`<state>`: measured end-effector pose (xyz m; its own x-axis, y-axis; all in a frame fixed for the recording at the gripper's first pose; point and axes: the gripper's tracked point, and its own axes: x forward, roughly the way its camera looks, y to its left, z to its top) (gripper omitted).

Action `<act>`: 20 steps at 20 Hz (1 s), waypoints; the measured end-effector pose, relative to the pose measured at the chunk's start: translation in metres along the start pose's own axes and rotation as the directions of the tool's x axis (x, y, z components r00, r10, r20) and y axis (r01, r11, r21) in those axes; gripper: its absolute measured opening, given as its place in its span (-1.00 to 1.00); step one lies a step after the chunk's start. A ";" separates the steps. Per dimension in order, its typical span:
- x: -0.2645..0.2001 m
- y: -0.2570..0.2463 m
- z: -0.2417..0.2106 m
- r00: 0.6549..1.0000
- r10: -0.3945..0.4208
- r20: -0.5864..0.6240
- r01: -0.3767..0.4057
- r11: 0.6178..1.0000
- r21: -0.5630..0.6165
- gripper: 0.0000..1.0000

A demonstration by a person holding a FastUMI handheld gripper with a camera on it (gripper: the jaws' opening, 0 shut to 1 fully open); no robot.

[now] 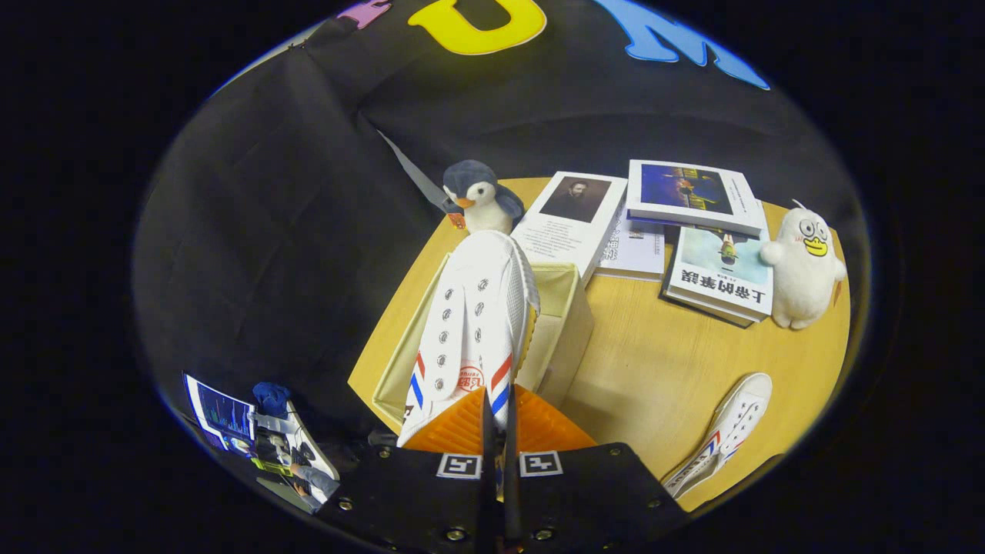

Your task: Open the storage box then place both shoes into the box .Put the left shoe in first, then the right shoe, with the right side of both shoes facing outward in a uniform manner.

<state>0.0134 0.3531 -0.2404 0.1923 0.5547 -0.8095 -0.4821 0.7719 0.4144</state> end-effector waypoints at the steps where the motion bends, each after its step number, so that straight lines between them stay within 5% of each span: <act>1: 0.006 0.005 0.003 1.000 0.004 -0.009 -0.004 1.000 -0.006 -0.93; 15: 0.077 0.034 0.001 0.993 -0.016 -0.119 0.008 0.998 -0.068 -0.92; 16: 0.079 0.036 0.003 0.993 -0.009 -0.114 0.003 0.998 -0.057 -0.79; 17: 0.087 0.041 0.003 0.995 0.020 -0.100 -0.023 0.999 -0.026 -0.44; 19: 0.078 0.035 0.013 0.996 0.005 -0.093 -0.006 1.000 -0.019 0.96; 20: 0.081 0.032 0.012 0.996 -0.005 -0.084 0.003 1.000 -0.028 0.91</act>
<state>0.0240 0.4263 -0.2877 0.1219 0.5224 -0.8440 -0.5055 0.7645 0.4002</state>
